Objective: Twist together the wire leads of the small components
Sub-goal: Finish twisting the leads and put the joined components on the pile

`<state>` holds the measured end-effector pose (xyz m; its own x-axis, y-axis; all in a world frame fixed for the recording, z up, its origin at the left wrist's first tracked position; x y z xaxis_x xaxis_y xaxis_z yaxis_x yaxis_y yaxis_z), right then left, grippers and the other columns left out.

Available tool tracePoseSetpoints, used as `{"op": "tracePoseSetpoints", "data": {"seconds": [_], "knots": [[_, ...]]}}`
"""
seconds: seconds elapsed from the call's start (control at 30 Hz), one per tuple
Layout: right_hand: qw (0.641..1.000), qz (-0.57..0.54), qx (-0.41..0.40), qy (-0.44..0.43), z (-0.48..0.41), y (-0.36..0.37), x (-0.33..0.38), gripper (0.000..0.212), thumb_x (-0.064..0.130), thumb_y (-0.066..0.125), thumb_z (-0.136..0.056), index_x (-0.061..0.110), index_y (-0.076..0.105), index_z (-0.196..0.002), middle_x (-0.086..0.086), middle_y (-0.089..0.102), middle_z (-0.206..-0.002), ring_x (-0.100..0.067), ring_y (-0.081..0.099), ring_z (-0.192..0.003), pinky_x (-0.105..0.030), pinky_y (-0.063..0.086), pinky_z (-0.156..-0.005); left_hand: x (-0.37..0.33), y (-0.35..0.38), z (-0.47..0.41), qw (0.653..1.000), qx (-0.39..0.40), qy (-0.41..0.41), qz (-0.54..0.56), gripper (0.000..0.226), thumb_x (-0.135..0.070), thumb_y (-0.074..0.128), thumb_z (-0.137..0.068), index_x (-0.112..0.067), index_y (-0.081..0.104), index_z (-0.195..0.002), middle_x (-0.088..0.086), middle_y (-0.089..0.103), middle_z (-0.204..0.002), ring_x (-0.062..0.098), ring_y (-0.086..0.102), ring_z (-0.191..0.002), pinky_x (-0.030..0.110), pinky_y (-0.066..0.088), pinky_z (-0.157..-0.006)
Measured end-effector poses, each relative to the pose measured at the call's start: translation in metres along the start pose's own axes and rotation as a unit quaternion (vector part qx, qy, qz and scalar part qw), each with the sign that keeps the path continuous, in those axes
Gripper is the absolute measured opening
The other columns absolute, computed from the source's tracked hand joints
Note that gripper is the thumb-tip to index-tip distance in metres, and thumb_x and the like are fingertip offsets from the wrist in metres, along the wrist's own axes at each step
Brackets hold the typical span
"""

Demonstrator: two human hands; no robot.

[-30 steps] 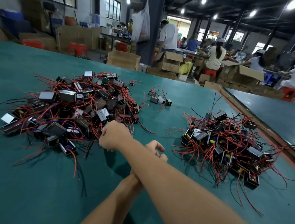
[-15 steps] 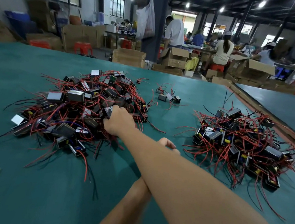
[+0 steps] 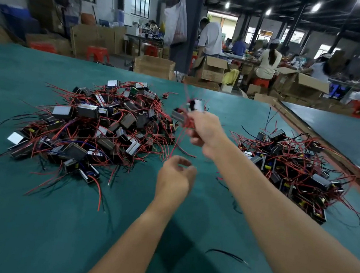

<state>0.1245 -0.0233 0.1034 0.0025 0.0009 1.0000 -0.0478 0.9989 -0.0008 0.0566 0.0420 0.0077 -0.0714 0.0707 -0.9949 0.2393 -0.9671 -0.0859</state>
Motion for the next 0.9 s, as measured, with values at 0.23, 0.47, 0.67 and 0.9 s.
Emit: {"op": "tracePoseSetpoints", "data": {"seconds": [0.23,0.47,0.67,0.9], "knots": [[0.995,-0.044,-0.084,-0.023,0.058,-0.088,-0.033,0.015,0.013,0.054,-0.099,0.008,0.053,-0.085,-0.014,0.055,-0.072,-0.012,0.038,-0.044,-0.022,0.032,-0.035,-0.005,0.0,0.007,0.992,0.046,-0.046,0.108,0.009,-0.019,0.053,-0.091,-0.015,0.061,-0.088,0.004,0.071,-0.075,0.012,0.052,-0.047,0.019,0.04,-0.04],[0.981,0.171,0.088,-0.013,0.091,-0.083,-0.076,0.019,0.021,0.055,-0.099,0.012,0.06,-0.083,-0.008,0.063,-0.06,-0.014,0.049,-0.039,-0.023,0.041,-0.036,-0.007,0.009,0.016,0.99,0.096,-0.044,0.097,0.019,-0.017,0.062,-0.093,-0.004,0.068,-0.08,0.01,0.067,-0.066,0.019,0.06,-0.056,0.023,0.047,-0.056],[0.997,0.04,0.048,0.038,0.081,-0.108,-0.069,0.02,0.017,0.048,-0.099,0.005,0.05,-0.083,-0.007,0.053,-0.048,-0.014,0.036,-0.028,-0.018,0.032,-0.031,-0.004,-0.001,0.007,0.999,0.031,0.011,-0.011,0.028,-0.012,0.065,-0.091,-0.009,0.063,-0.064,0.002,0.061,-0.052,0.008,0.048,-0.04,0.015,0.037,-0.041],[0.975,0.22,0.012,-0.004,0.068,-0.122,-0.079,0.032,0.031,0.051,-0.094,0.013,0.049,-0.068,-0.002,0.058,-0.048,-0.019,0.043,-0.034,-0.028,0.038,-0.042,0.001,-0.009,0.007,0.979,-0.017,0.06,-0.196,0.034,-0.032,0.058,-0.093,-0.02,0.07,-0.063,-0.01,0.07,-0.06,0.016,0.067,-0.063,0.031,0.051,-0.065]]}}
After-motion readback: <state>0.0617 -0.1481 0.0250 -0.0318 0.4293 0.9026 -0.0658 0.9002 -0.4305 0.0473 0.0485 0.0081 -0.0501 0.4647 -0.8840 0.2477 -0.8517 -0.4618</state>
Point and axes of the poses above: each hand's wrist, its own z-axis away from the middle knuckle, its own y-axis out of the palm, x = y × z, the point moved 4 cm from there along -z, towards the middle knuckle
